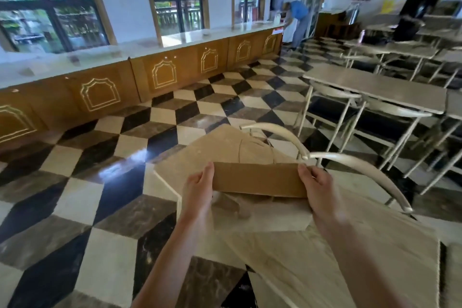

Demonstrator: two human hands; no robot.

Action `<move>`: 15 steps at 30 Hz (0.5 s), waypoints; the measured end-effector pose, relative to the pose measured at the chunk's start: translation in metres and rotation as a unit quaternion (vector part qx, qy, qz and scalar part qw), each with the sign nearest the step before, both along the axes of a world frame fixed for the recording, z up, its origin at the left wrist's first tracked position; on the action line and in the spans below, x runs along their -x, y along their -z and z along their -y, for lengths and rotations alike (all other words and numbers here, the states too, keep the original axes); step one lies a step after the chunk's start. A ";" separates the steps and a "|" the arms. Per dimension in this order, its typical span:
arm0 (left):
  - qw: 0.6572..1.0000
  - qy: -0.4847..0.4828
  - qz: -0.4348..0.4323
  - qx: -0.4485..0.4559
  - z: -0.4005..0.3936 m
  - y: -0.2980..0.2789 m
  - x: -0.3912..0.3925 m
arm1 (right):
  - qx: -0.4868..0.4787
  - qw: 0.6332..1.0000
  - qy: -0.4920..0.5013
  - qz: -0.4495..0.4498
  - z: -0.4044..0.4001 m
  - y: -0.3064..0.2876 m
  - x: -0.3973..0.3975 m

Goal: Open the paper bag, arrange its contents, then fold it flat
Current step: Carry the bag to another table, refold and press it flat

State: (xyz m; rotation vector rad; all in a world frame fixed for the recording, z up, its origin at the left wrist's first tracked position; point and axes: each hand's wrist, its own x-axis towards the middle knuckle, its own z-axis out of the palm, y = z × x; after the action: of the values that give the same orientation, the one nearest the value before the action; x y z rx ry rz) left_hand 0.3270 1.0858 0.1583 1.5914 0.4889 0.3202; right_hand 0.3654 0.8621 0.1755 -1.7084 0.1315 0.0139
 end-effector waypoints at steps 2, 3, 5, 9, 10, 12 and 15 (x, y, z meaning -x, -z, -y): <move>1.000 0.009 -0.006 0.004 -0.006 0.004 -0.028 | 0.007 1.000 0.027 0.001 -0.005 0.002 -0.012; 1.000 0.023 -0.007 0.003 -0.008 0.006 -0.040 | 0.008 0.999 0.038 -0.002 -0.006 0.004 -0.017; 0.999 0.047 -0.009 -0.001 -0.010 0.016 -0.070 | 0.011 0.998 0.062 -0.011 -0.006 0.009 -0.032; 0.996 0.079 -0.032 -0.002 -0.009 0.032 -0.120 | 0.003 0.994 0.102 -0.027 -0.004 0.021 -0.061; 0.995 0.094 -0.034 0.001 -0.008 0.038 -0.135 | -0.002 0.993 0.111 -0.032 -0.003 0.025 -0.070; 0.991 0.125 -0.037 0.010 -0.004 0.049 -0.164 | -0.007 0.992 0.120 -0.038 0.002 0.035 -0.090; 0.988 0.149 -0.046 -0.017 0.007 0.061 -0.205 | -0.002 0.990 0.133 -0.035 0.013 0.048 -0.121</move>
State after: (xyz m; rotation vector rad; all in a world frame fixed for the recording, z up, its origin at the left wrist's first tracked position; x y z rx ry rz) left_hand 0.5322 1.0787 0.0969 1.6901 0.3113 0.0286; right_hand 0.4860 0.8495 0.1276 -1.6748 0.4102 -0.1246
